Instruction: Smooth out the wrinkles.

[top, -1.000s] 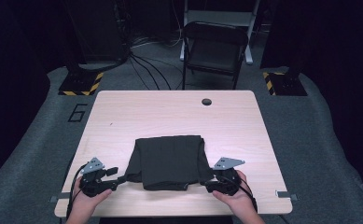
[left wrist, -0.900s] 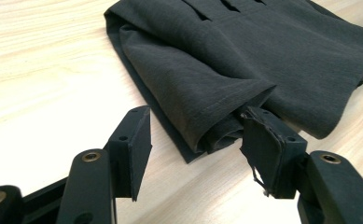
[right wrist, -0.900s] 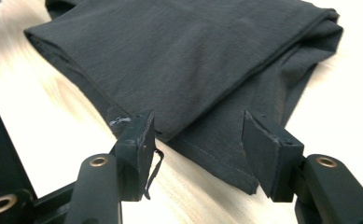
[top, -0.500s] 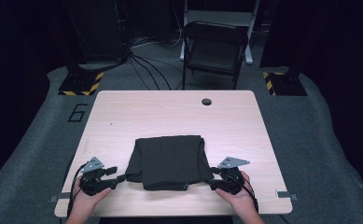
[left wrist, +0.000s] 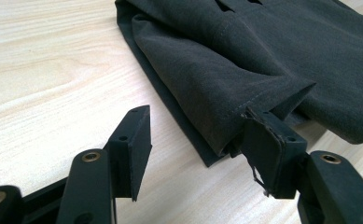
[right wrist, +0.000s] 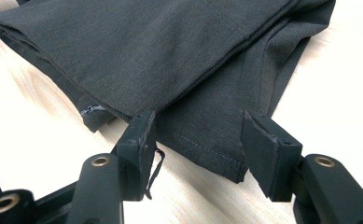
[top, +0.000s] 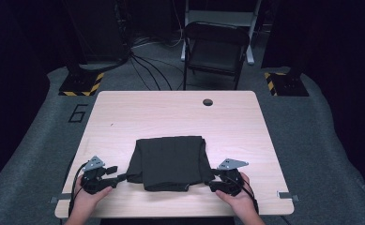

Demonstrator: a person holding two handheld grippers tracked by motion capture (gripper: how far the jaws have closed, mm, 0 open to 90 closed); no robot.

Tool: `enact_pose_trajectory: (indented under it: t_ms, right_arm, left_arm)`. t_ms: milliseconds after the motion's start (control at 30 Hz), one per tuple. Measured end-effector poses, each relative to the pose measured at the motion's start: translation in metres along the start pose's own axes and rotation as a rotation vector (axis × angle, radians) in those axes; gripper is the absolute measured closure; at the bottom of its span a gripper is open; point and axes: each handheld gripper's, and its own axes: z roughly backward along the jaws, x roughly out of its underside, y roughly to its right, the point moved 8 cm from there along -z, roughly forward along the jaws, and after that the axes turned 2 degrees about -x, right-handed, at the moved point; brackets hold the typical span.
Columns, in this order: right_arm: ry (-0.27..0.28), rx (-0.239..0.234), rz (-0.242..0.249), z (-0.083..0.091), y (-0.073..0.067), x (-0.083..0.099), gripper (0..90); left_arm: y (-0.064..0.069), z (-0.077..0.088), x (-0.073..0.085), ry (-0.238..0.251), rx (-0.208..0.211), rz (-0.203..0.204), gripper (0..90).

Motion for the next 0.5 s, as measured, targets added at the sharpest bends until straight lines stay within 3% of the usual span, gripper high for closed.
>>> enact_pose_trajectory:
  t_ms: [67, 233, 500]
  right_arm:
    - [0.000, 0.001, 0.011, -0.0002, 0.0004, 0.0005, 45.2]
    - [-0.004, 0.003, -0.001, 0.0000, 0.0006, 0.0022, 45.1]
    - [-0.006, 0.016, -0.012, 0.0016, 0.0022, 0.0046, 45.1]
  left_arm:
    - [-0.0012, 0.0003, 0.0003, -0.006, 0.001, -0.005, 42.2]
    - [-0.0026, -0.0015, -0.0016, 0.014, 0.001, 0.029, 42.1]
    - [-0.0062, -0.0018, -0.0040, 0.007, 0.006, 0.032, 42.1]
